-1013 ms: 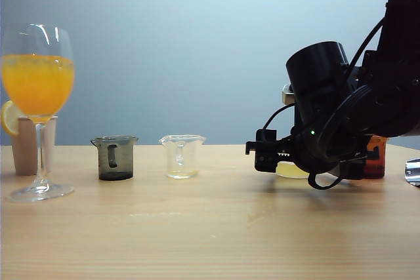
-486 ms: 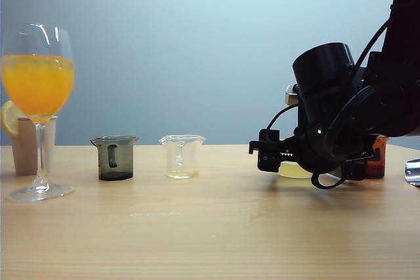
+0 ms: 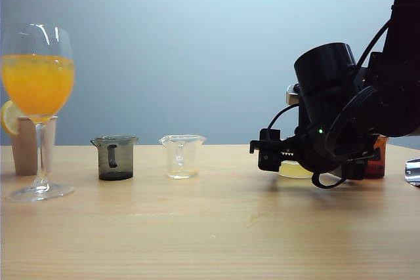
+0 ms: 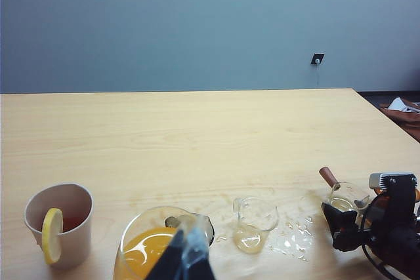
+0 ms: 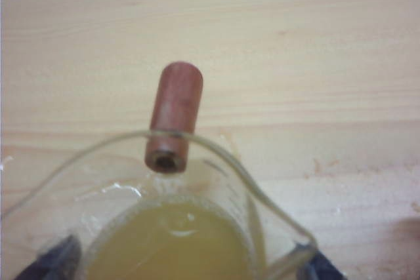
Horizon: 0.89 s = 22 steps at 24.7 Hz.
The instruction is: Pick up the third measuring cup from the left, pour the pineapple juice inside into the goblet, and finally put the measuring cup back in its original place.
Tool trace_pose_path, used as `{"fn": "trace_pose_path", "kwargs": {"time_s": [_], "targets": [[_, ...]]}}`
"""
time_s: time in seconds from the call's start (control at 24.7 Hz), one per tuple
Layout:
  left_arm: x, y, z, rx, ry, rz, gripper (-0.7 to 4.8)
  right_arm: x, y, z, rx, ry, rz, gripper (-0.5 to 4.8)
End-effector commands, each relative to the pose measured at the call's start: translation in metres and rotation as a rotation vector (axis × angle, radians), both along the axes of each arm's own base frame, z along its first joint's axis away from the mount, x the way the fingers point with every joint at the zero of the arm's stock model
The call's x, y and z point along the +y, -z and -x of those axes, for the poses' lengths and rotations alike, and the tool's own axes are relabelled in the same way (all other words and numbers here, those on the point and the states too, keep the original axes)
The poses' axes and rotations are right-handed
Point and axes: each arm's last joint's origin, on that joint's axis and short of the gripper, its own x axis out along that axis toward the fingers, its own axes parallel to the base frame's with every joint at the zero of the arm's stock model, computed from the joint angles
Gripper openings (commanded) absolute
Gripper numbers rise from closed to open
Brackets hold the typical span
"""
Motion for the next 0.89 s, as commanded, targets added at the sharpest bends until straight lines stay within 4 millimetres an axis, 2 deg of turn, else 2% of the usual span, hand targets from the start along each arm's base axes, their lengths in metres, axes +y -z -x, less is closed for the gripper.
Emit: {"fn": "trace_pose_path", "kwargs": {"time_s": [0.04, 0.36, 0.77, 0.89], "targets": [[-0.0002, -0.0026, 0.0005, -0.013, 0.008, 0.004, -0.05, 0.0005, -0.0041, -0.0018, -0.031, 0.002, -0.014, 4.18], [-0.0002, -0.0026, 0.0005, -0.013, 0.008, 0.004, -0.05, 0.0061, -0.0028, -0.0102, -0.035, -0.019, -0.023, 3.99], [-0.0001, -0.0022, 0.0005, -0.010, 0.007, 0.003, -0.05, 0.0058, -0.0008, -0.0098, -0.014, -0.015, -0.010, 3.99], [-0.0001, -0.0022, 0.0005, -0.010, 0.007, 0.003, -0.05, 0.0058, -0.0010, -0.0099, -0.015, -0.016, -0.012, 3.43]]}}
